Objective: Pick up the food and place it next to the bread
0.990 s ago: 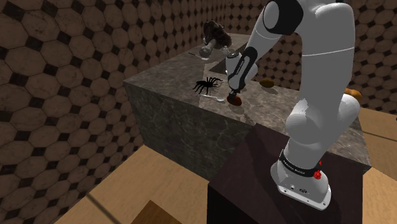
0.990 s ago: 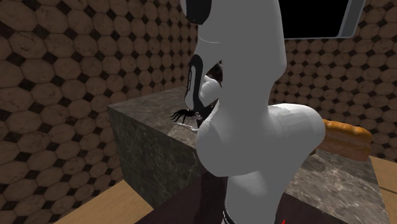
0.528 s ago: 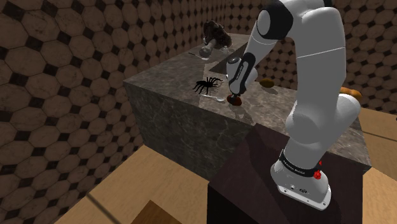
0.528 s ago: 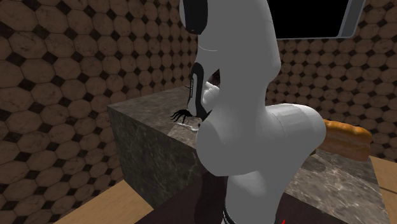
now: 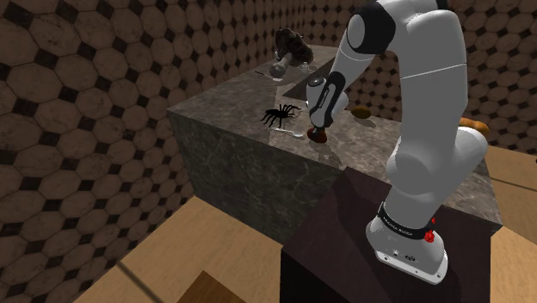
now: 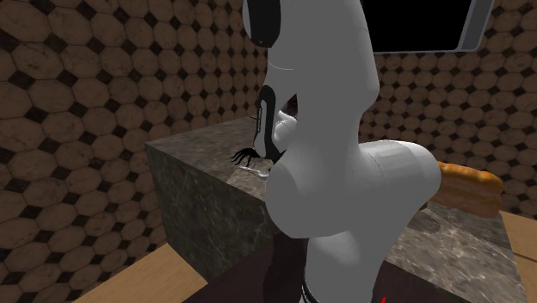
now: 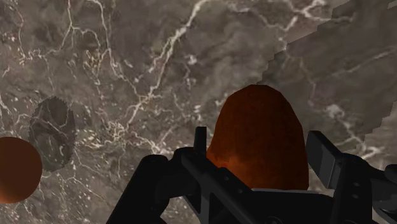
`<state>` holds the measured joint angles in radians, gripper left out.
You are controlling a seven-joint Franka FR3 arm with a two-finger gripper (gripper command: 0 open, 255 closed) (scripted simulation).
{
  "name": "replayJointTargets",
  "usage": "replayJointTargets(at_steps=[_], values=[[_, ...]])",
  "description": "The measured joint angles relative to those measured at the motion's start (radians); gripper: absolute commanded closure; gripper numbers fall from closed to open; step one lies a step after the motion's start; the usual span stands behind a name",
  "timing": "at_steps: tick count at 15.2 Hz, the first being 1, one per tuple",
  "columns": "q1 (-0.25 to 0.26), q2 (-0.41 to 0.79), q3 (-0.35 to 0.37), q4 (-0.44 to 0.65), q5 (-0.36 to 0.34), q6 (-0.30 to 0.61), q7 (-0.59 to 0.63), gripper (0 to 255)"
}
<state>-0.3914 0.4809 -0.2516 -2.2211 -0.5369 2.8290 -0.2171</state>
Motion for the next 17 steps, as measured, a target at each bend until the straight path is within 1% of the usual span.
replayJointTargets(at_steps=[9,17], values=[[-0.001,-0.005,0.001,-0.001,0.001,-0.004,-0.002,255],[-0.012,-0.105,0.022,-0.020,0.029,-0.083,-0.049,255]])
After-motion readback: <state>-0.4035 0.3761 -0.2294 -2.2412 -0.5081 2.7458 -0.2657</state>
